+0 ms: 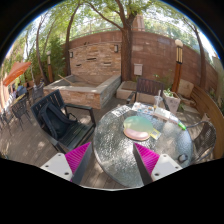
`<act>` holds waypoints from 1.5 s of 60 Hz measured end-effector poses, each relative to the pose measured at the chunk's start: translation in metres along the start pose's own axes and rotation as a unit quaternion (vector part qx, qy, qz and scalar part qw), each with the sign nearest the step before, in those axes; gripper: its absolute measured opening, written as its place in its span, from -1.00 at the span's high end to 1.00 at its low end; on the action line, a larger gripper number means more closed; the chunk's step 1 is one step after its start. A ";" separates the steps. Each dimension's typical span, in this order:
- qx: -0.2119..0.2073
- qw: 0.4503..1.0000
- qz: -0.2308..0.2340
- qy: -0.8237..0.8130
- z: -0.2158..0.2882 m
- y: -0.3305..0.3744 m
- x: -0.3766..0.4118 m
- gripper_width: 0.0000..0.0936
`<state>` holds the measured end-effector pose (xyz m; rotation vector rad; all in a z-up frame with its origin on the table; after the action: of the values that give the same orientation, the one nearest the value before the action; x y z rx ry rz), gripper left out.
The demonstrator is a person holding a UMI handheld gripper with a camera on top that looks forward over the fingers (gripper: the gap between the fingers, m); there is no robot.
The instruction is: Arrange mouse
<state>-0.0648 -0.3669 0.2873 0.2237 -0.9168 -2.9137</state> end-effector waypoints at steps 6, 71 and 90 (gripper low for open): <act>0.018 1.000 -0.011 -0.014 -0.014 0.000 -0.013 -0.81; 0.093 0.976 -0.128 -0.148 -0.193 -0.255 -0.402 -0.81; 0.104 0.972 -0.175 -0.119 -0.183 -0.278 -0.400 -0.16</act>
<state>0.3504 -0.1957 0.0253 0.0493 -1.3516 -3.2139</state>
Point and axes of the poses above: the point between the fingertips, and its own axes, seen from behind it with the camera up: x to the left, z up, y backward, against the way the camera looks, the point moved 6 cm from there along y, backward, against the way the camera looks, and after that the axes turned 11 degrees about -z, right-handed, at the moved point
